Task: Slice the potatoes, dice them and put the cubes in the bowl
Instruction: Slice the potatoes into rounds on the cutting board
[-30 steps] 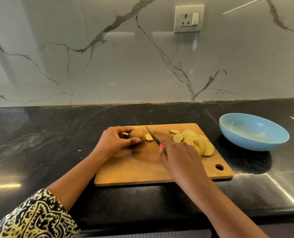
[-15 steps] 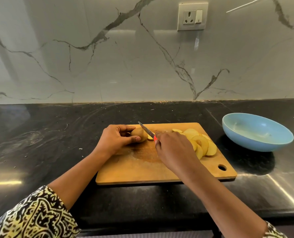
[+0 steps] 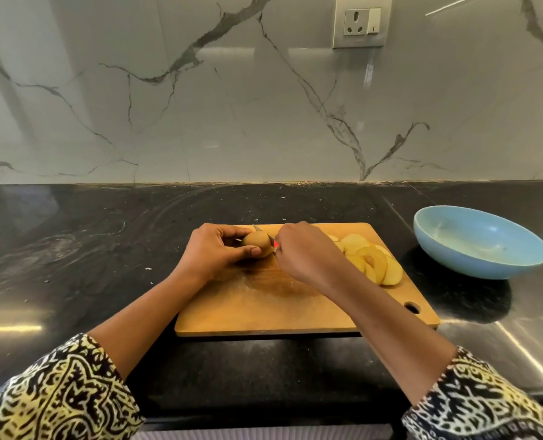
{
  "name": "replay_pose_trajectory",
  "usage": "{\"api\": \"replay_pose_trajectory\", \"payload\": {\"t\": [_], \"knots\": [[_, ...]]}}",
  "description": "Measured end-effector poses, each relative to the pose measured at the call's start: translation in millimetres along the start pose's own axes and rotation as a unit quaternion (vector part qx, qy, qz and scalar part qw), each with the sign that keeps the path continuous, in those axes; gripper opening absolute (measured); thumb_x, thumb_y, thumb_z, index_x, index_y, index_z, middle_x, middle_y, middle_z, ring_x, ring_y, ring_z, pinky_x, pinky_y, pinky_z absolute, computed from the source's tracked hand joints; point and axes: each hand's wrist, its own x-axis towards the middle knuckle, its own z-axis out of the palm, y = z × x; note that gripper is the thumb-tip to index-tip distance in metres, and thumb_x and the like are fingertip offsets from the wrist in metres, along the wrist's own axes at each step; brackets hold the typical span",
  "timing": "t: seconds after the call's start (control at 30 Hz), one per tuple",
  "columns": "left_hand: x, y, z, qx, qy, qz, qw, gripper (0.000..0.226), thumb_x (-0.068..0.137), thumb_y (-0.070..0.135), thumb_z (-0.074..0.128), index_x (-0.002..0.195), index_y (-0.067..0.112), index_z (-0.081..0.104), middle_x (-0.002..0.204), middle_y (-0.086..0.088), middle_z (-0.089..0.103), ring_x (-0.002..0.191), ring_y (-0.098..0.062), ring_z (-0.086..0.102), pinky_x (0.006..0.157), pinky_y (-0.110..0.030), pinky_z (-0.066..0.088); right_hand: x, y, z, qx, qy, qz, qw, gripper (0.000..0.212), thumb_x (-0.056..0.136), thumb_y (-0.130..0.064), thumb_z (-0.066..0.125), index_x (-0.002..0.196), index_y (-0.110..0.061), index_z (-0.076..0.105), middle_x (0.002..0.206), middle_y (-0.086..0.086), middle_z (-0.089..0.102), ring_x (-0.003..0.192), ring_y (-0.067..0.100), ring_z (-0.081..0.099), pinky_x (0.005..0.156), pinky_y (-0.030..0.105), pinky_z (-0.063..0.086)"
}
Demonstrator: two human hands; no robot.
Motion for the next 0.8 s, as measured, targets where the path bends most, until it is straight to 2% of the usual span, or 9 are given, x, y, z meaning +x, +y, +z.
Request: {"api": "replay_pose_trajectory", "payload": {"t": [0.17, 0.27, 0.37, 0.57, 0.67, 0.73, 0.8], "knots": [[-4, 2, 2, 0.017, 0.016, 0.010, 1.000, 0.049, 0.070, 0.031, 0.081, 0.116, 0.020, 0.067, 0.092, 0.016, 0.064, 0.085, 0.007, 0.059, 0.065, -0.006, 0.045, -19, -2, 17, -0.021, -0.017, 0.021, 0.999, 0.019, 0.098, -0.022, 0.050, 0.108, -0.012, 0.062, 0.104, 0.006, 0.063, 0.095, 0.021, 0.058, 0.083, 0.031, 0.047], [-4, 0, 2, 0.016, 0.014, 0.002, 1.000, 0.051, 0.070, 0.033, 0.079, 0.117, 0.020, 0.065, 0.094, 0.015, 0.064, 0.087, 0.002, 0.060, 0.068, -0.009, 0.046, -47, 2, 21, -0.004, -0.024, 0.022, 0.999, 0.019, 0.099, -0.026, 0.048, 0.111, -0.016, 0.059, 0.094, -0.001, 0.055, 0.086, 0.014, 0.053, 0.075, 0.028, 0.045], [-3, -1, 0, 0.018, 0.004, -0.006, 1.000, 0.051, 0.071, 0.034, 0.078, 0.118, 0.019, 0.065, 0.100, 0.010, 0.065, 0.093, -0.003, 0.061, 0.074, -0.012, 0.046, -68, 4, 19, -0.018, -0.005, 0.009, 1.000, 0.020, 0.100, -0.026, 0.046, 0.114, -0.018, 0.059, 0.100, -0.001, 0.059, 0.085, 0.014, 0.053, 0.068, 0.026, 0.042], [-2, -4, -2, -0.005, 0.001, -0.016, 1.000, 0.049, 0.071, 0.032, 0.079, 0.117, 0.022, 0.065, 0.104, 0.007, 0.068, 0.097, -0.005, 0.063, 0.084, -0.021, 0.050, -61, 3, 17, 0.001, 0.004, 0.063, 0.998, 0.022, 0.100, -0.027, 0.045, 0.113, -0.017, 0.060, 0.100, 0.001, 0.061, 0.085, 0.015, 0.055, 0.068, 0.027, 0.043], [-2, -7, -4, -0.014, -0.002, -0.016, 1.000, 0.048, 0.071, 0.032, 0.079, 0.116, 0.024, 0.065, 0.102, 0.011, 0.067, 0.095, -0.002, 0.062, 0.082, -0.018, 0.049, -57, 5, 13, 0.011, 0.015, 0.104, 0.994, 0.022, 0.100, -0.025, 0.044, 0.112, -0.016, 0.060, 0.103, 0.002, 0.060, 0.084, 0.015, 0.052, 0.069, 0.028, 0.042], [-2, -8, -5, -0.017, -0.002, -0.015, 1.000, 0.048, 0.070, 0.033, 0.079, 0.115, 0.026, 0.065, 0.101, 0.013, 0.067, 0.094, -0.001, 0.061, 0.079, -0.015, 0.046, -56, 6, 11, 0.013, 0.026, 0.122, 0.992, 0.022, 0.101, -0.023, 0.043, 0.111, -0.015, 0.060, 0.096, 0.001, 0.057, 0.080, 0.015, 0.047, 0.068, 0.028, 0.040], [-1, -9, -6, -0.023, -0.006, -0.016, 1.000, 0.047, 0.070, 0.033, 0.079, 0.114, 0.027, 0.066, 0.100, 0.014, 0.067, 0.094, -0.001, 0.062, 0.080, -0.016, 0.047, -56, 7, 9, 0.009, 0.028, 0.131, 0.991, 0.021, 0.100, -0.022, 0.043, 0.110, -0.014, 0.061, 0.092, 0.001, 0.056, 0.082, 0.016, 0.052, 0.067, 0.028, 0.041]]}}
